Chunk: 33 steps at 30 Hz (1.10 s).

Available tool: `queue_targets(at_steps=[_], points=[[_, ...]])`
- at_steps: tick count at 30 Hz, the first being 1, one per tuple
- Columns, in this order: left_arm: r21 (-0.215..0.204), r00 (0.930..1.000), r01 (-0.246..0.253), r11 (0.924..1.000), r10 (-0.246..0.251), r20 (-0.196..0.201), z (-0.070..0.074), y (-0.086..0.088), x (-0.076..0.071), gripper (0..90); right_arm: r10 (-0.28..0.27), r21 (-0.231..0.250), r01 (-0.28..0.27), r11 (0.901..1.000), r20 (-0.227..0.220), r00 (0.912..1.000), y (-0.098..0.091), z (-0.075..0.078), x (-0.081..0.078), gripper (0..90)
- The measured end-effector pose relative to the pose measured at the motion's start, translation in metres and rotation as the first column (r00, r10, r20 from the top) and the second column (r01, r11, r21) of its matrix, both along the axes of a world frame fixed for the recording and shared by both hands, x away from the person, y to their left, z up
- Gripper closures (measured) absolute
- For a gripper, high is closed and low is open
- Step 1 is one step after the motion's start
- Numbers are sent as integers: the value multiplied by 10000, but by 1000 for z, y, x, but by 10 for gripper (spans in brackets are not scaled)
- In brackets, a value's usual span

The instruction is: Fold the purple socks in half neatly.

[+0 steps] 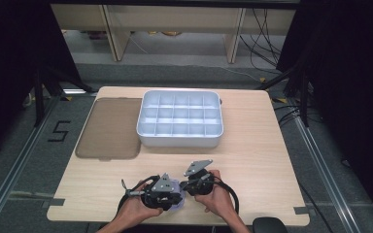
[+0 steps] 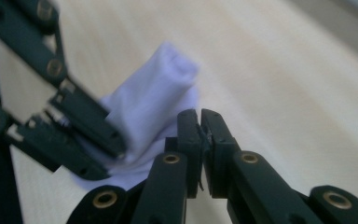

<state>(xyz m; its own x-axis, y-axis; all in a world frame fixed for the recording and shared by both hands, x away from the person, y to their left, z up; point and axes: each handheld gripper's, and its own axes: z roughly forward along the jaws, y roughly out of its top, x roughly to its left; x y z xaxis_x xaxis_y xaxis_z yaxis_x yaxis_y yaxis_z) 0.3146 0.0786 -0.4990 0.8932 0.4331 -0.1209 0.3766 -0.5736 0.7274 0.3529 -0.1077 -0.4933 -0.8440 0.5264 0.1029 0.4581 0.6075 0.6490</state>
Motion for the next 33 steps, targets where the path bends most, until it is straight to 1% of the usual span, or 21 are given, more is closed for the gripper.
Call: queue_targets(at_steps=[1,2,3,4,7,9,10,13,15,16,19,20,21,22,23,25,26,29,30,32,33], points=[[62,10000,40,10000,-41,65,0,1,1,817,-253,152,251,9996,86,9996,-2,4,1,872],[-35,10000,-29,10000,29,-2,0,0,1,817,-348,528,320,9981,523,9980,-6,15,3,874],[-9,10000,-20,10000,20,31,0,0,1,817,-348,528,320,9981,523,9980,-6,15,3,874],[92,10000,35,10000,-36,89,0,1,1,817,-246,882,189,9959,641,9976,-7,26,2,876],[104,10000,7,9999,-8,94,0,1,1,817,66,1133,-147,9935,713,9974,-3,33,2,876],[90,9999,8,10000,-9,105,0,1,1,817,316,1427,-388,9890,529,9981,3,33,1,876],[10,10000,-87,10000,87,15,-1,0,0,817,520,1352,-551,9893,265,9983,11,30,1,876],[15,10000,-72,10000,72,36,-1,0,0,816,790,1287,-811,9884,212,9966,19,25,3,879],[53,9999,-130,9999,129,73,-1,0,1,816,939,1016,-938,9904,42,9956,23,20,4,887],[-26,9999,11,10000,-11,128,-1,1,1,815,967,335,-962,9948,-129,9952,24,9,7,893],[-207,9999,-135,9997,135,-1,1,2,-1,803,773,527,-748,9958,-463,9959,21,4,10,897],[-787,9999,-143,9968,142,-16,5,7,-1,797,630,547,-596,9967,-634,9960,21,4,10,898],[-787,9999,-143,9968,142,-16,5,7,-1,797,630,547,-596,9967,-634,9960,21,4,10,898],[-1129,9991,-392,9928,375,-174,10,14,-2,797,676,561,-650,9963,-443,9967,21,3,11,899],[-1372,9994,-348,9899,341,-78,14,19,-3,807,638,541,-619,9966,-334,9974,22,2,10,899],[-1646,9978,-653,9842,632,-180,18,27,-5,812,828,505,-815,9954,-230,9963,22,2,11,899],[-1804,9971,-736,9808,688,-328,17,32,-6,815,667,411,-649,9970,-438,9968,20,3,10,899],[-1776,9964,-737,9813,648,-552,11,30,-6,817,604,457,-582,9973,-506,9969,20,3,9,899],[-1499,9968,-617,9868,531,-603,6,28,-6,820,737,710,-716,9949,-267,9969,20,0,11,899],[-1253,9958,-535,9907,436,-804,0,22,-8,821,761,548,-741,9957,-346,9965,19,2,10,899],[-990,9965,-471,9940,400,-728,-3,19,-8,823,627,545,-603,9967,-446,9970,19,2,10,899]])
